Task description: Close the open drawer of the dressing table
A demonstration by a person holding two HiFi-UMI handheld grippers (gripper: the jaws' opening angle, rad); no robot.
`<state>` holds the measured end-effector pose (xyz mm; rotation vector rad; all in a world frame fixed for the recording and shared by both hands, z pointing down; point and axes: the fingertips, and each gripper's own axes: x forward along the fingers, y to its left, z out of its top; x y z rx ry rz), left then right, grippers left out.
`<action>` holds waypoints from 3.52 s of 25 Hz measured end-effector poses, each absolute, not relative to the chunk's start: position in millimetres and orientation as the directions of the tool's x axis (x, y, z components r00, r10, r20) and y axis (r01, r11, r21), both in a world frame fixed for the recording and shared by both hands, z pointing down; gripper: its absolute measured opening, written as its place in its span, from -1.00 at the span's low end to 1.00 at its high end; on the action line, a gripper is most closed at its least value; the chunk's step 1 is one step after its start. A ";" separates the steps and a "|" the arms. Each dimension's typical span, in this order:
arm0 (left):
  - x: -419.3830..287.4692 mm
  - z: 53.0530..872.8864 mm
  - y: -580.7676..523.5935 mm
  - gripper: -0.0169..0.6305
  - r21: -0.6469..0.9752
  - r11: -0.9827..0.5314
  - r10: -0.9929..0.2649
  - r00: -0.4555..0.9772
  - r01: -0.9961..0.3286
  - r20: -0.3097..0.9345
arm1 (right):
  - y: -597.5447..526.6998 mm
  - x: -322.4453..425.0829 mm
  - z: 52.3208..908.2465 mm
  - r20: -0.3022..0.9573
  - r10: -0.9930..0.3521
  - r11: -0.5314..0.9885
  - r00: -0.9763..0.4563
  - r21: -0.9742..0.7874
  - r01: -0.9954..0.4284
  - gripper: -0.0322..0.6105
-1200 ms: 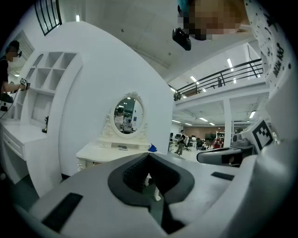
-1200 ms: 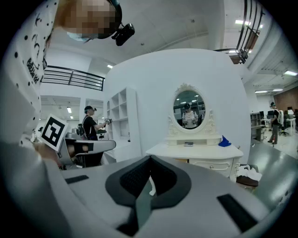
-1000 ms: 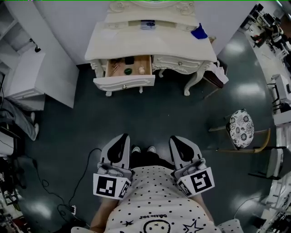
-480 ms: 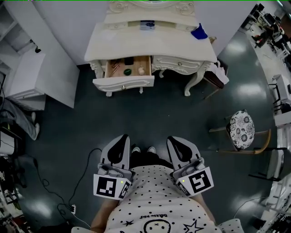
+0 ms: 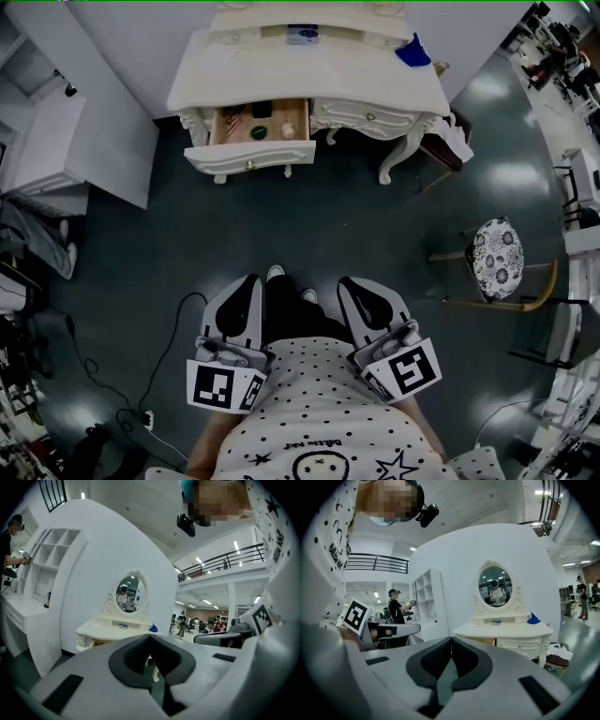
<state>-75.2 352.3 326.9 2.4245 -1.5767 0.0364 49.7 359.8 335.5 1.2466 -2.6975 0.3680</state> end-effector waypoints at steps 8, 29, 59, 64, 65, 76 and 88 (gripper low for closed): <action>-92.7 338.2 312.7 -0.91 0.222 -0.379 -0.892 0.419 -0.898 0.169 | 327.1 31.1 343.9 0.268 -0.722 0.623 -0.638 -0.147 -0.768 -0.87; -172.9 323.9 169.1 -0.91 0.234 -0.411 -0.880 0.451 -0.881 0.151 | 197.1 -26.1 339.2 0.306 -0.784 0.516 -0.540 -0.162 -0.841 -0.87; -181.2 319.5 48.9 -0.91 0.082 0.000 -0.981 0.016 -0.997 0.191 | 43.2 81.8 358.6 0.319 -0.685 0.612 -0.655 -0.236 -0.755 -0.87; -149.0 327.5 42.4 -0.91 0.082 0.002 -0.978 0.015 -0.997 0.208 | 28.3 111.2 361.9 0.316 -0.681 0.618 -0.661 -0.236 -0.750 -0.87; -145.2 328.9 41.6 -0.91 0.084 0.003 -0.978 0.015 -0.996 0.210 | 26.2 115.6 362.8 0.316 -0.682 0.617 -0.660 -0.236 -0.751 -0.87; -152.7 353.9 43.9 -0.91 -0.010 0.020 -0.961 -0.022 -1.000 0.277 | 27.1 136.1 366.2 0.316 -0.695 0.606 -0.646 -0.226 -0.763 -0.87; -154.1 481.6 35.5 -0.91 0.095 -0.096 -0.843 0.131 -0.991 0.522 | 25.8 148.4 365.4 0.347 -0.725 0.564 -0.596 -0.198 -0.801 -0.87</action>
